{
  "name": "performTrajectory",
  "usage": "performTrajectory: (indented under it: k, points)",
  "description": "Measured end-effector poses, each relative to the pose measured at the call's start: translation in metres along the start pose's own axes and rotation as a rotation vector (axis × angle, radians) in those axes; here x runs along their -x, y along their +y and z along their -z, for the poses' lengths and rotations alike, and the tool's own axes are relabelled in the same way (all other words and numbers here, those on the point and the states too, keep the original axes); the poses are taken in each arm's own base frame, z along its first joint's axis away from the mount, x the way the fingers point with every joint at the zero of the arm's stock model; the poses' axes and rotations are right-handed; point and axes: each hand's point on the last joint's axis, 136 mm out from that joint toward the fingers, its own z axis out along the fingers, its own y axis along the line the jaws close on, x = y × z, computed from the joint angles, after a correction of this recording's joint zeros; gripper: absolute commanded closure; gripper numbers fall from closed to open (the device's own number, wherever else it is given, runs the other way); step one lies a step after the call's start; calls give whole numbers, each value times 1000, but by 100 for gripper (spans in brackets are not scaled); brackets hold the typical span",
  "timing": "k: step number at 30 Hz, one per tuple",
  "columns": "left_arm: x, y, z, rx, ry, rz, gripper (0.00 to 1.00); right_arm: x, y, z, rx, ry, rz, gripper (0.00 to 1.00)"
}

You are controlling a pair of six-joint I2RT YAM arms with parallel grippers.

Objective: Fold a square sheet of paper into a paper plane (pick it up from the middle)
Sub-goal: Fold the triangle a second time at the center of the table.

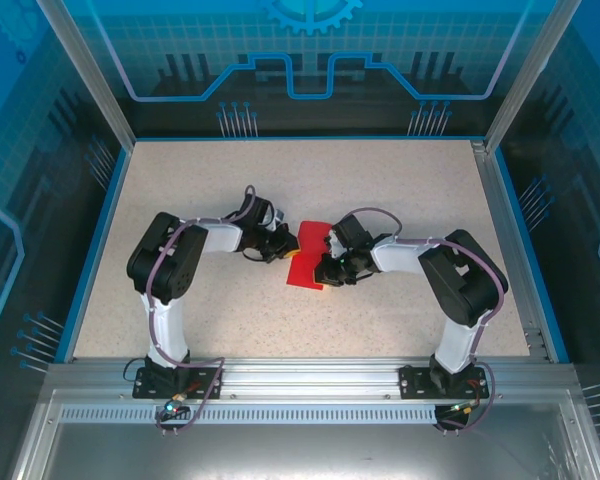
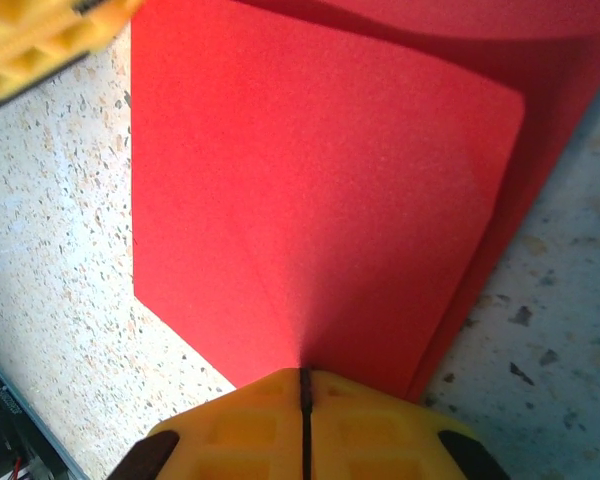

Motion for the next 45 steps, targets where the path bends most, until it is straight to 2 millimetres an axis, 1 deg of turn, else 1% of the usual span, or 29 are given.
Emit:
performTrajectory:
  k: [7,10,12,15,18,19,21,23,25,28,35,37,45]
  points:
    - [13,2,7,26,-24,-9,95,0,-1,1,1,2,-4,91]
    - [14,1,9,31,-26,-15,94,0,0,0,4,5,-5,91]
    - [13,-3,14,29,-27,-17,93,0,0,0,4,6,-5,91]
    - [12,-19,25,5,-43,-44,93,0,0,0,5,8,-7,91]
    - [1,-38,32,-35,-37,-85,94,0,0,1,4,9,-8,91]
    - [-6,-43,31,-47,-26,-99,94,0,0,1,4,10,-9,91]
    - [-20,-45,25,-54,9,-113,94,1,0,1,3,10,-10,91]
    - [-36,-42,18,-48,49,-117,94,0,0,1,2,11,-10,90]
    - [-44,-40,14,-43,74,-117,94,0,0,1,2,11,-10,90]
    - [-46,-33,8,-29,86,-111,96,1,1,1,3,11,-10,90]
    - [-46,-5,-7,51,105,-88,97,2,2,2,3,11,-15,89]
    - [-44,-5,-7,52,100,-98,97,6,7,3,11,3,-13,88]
    - [-44,-5,-7,53,100,-103,97,36,40,14,66,-60,27,88]
